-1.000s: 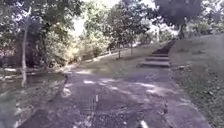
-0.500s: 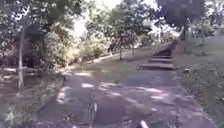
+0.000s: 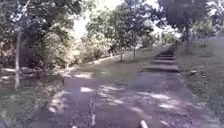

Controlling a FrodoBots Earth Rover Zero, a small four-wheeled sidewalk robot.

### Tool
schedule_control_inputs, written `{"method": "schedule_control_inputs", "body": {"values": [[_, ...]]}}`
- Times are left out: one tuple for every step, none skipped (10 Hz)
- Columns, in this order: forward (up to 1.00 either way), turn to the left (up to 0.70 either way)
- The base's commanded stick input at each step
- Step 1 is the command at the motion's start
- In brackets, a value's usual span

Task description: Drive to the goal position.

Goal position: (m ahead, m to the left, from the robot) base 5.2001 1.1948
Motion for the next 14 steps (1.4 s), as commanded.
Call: {"method": "schedule_control_inputs", "body": {"values": [[0.50,0.00],[0.50,0.00],[0.50,0.00],[0.50,0.00],[0.50,0.00],[0.50,0.00],[0.50,0.00],[0.50,0.00],[0.50,0.00],[0.50,0.00],[0.50,0.00],[0.50,0.00],[0.50,0.00],[0.50,0.00]]}}
